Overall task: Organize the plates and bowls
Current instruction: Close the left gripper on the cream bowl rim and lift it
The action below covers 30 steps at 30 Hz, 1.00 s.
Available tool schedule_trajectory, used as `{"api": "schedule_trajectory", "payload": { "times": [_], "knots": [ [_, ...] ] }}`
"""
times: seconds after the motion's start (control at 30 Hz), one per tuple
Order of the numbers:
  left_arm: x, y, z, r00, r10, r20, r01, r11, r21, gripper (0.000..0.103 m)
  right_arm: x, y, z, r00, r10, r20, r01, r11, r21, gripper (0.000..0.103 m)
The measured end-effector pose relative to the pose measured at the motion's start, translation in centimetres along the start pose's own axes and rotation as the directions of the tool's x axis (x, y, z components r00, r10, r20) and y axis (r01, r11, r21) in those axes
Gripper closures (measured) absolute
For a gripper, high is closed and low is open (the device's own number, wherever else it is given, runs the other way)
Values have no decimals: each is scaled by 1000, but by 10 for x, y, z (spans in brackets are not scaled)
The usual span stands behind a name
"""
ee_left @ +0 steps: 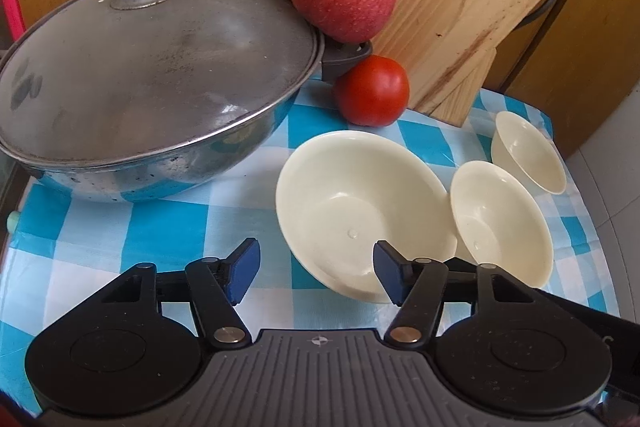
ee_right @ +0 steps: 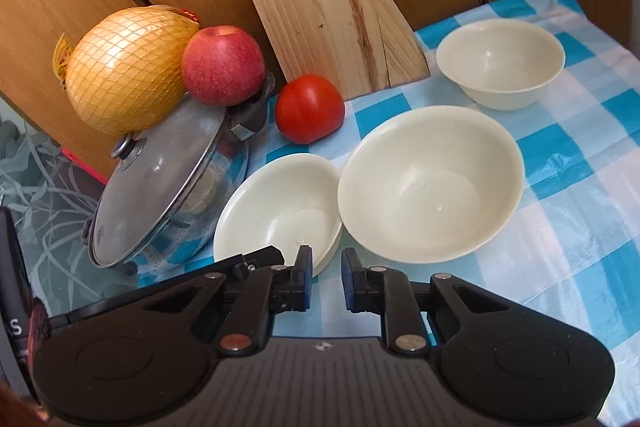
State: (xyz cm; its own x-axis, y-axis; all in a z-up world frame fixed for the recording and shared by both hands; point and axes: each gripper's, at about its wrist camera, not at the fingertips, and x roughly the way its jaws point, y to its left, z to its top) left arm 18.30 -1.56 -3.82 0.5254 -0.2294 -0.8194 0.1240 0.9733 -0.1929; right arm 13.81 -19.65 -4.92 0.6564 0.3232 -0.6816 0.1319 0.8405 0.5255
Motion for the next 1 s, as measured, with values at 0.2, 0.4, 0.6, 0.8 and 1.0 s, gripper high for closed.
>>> {"api": "schedule_trajectory", "payload": {
  "times": [0.2, 0.4, 0.6, 0.8, 1.0],
  "knots": [
    [14, -4, 0, 999, 18, -44, -17, 1000, 19, 69, 18, 1, 1, 1000, -4, -17, 5, 999, 32, 92],
    [6, -5, 0, 999, 18, -32, -17, 999, 46, 71, 11, 3, 2, 1000, 16, -24, -16, 1000, 24, 92],
    [-12, -11, -19, 999, -14, -51, 20, 994, 109, 70, -16, -1, -15, 998, 36, -60, -34, 999, 32, 92],
    [-27, -23, -37, 996, -57, -68, 67, 986, 150, 70, -39, -10, -37, 999, 16, -50, -14, 999, 42, 92],
    [-38, -49, -53, 992, -97, -75, 112, 970, 217, 69, -71, -25, -51, 1000, -15, -17, 16, 998, 64, 91]
  ]
}}
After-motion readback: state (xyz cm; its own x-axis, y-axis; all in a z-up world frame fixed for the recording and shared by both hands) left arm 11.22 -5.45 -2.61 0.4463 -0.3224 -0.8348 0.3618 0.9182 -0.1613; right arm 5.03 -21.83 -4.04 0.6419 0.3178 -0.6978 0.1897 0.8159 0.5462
